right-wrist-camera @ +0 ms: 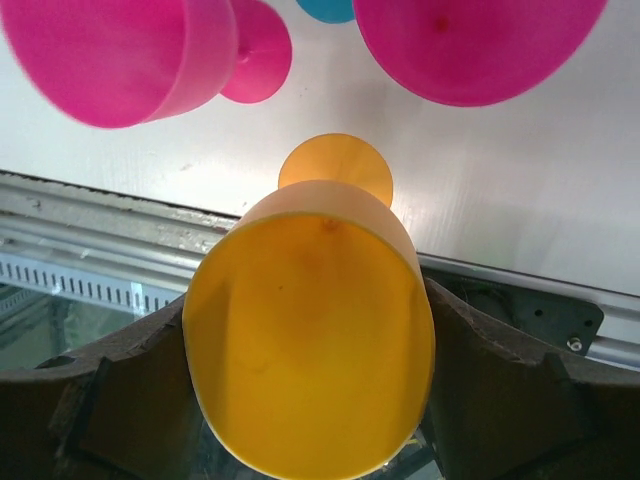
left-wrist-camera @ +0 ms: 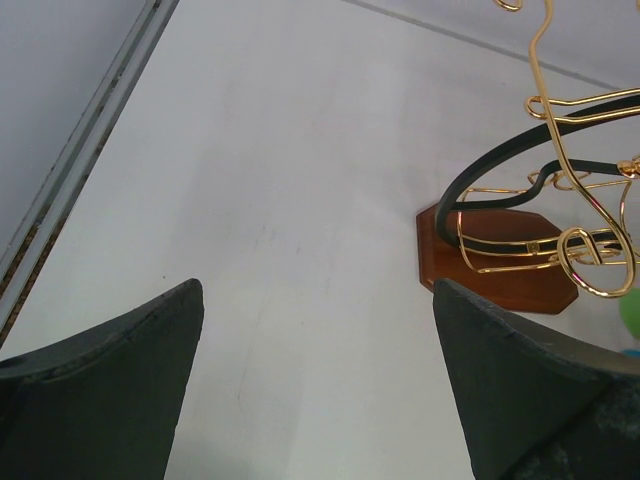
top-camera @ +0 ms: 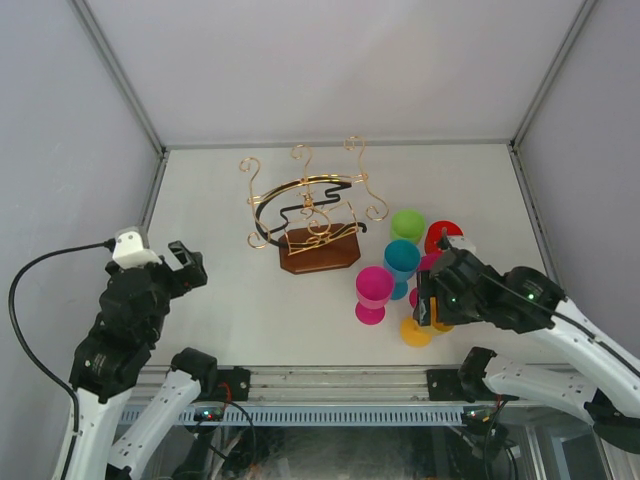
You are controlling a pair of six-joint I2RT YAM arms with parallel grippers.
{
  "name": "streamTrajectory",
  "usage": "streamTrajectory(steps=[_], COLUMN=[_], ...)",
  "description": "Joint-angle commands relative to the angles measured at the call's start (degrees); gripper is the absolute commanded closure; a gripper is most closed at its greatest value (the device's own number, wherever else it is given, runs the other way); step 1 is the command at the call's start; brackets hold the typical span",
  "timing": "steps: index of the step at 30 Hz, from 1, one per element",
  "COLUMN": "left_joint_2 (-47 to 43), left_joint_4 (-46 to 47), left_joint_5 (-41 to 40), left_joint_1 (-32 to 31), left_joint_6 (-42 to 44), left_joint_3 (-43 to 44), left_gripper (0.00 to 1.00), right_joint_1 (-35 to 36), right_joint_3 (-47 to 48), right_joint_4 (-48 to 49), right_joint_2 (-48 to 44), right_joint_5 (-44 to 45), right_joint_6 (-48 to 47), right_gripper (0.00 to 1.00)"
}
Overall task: Place the wine glass upside down on the wine glass rack
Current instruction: Pick up the wine glass at the center of the board, then turn the wine glass upside down at the wine rack.
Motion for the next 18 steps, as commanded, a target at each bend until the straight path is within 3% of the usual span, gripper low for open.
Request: streamTrajectory(steps=[1, 11, 18], left_joint_2=[-2.32, -3.95, -1.98], left_joint_4=[0.93, -1.00, -0.32], left_joint_5=[1.14, 2.71, 6.31], left_joint_1=[0.15, 0.18, 0.18], left_joint_6=[0.68, 1.61, 1.75], left_joint_3=[1.21, 5.11, 8.59], left_gripper=[0.00, 0.00, 0.00], right_joint_1=[-0.31, -0.54, -0.48], right_joint_3=[7.61, 32.39, 42.24], right_joint_4=[-5.81, -9.93, 5.02], right_joint_2=[-1.47, 2.38, 7.34], right_joint_5=[-0.16, 1.43, -3.77], right_joint_6=[-2.42, -7.24, -12.80], right_gripper=[0.39, 0.40, 0.43])
